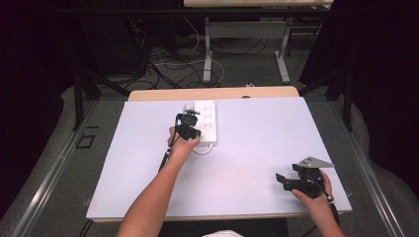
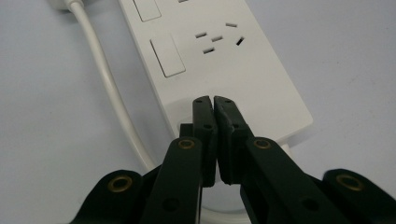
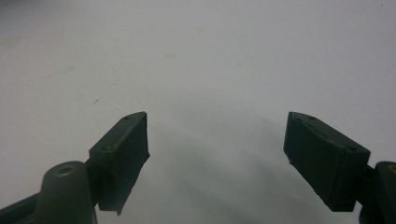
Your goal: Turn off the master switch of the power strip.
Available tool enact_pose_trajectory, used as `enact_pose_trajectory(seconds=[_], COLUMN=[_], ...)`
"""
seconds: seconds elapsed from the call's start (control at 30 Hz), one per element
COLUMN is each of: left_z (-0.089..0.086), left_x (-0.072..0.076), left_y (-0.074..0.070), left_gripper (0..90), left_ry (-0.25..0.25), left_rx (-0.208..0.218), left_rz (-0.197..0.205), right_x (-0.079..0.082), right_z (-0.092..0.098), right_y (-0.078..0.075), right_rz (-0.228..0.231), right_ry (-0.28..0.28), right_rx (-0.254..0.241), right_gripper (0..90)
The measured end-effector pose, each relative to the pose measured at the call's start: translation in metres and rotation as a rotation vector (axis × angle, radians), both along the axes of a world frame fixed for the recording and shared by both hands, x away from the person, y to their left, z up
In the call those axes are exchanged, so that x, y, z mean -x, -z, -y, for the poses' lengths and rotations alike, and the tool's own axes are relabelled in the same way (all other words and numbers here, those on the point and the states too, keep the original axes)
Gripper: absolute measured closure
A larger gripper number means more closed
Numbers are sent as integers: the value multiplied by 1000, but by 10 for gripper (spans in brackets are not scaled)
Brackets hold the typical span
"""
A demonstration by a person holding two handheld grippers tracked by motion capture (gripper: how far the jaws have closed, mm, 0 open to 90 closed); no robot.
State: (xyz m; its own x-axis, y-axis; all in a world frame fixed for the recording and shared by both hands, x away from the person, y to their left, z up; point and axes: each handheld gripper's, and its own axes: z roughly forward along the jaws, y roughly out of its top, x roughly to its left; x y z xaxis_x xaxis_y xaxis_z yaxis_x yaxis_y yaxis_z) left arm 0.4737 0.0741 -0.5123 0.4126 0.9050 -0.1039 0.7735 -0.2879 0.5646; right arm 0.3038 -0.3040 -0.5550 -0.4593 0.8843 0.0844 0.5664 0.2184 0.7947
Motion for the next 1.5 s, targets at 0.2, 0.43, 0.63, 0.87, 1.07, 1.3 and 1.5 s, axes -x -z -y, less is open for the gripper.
enact_pose_trajectory(seconds=[0.2,0.43,0.63,0.87,1.07,1.3,1.5], left_z=[-3,-6,-7,-7,-9,-12,-15], left_x=[1,4,6,11,15,20,25], left_y=[-3,-6,-11,-15,-20,-26,-31], left_gripper=[836,765,693,660,605,532,467], left_ry=[2,11,17,21,31,37,54], left_rx=[17,31,48,65,80,96,92], left_rz=[0,-5,9,26,31,55,69], right_x=[1,1,3,3,3,3,4], right_z=[0,1,2,3,4,3,4], right_y=[0,0,-1,0,-1,-1,-2], right_rz=[-5,0,3,5,6,8,8], right_ry=[4,1,8,11,10,16,17], right_rx=[-5,-2,-6,-5,-4,-7,-4], right_gripper=[214,214,214,214,214,213,214])
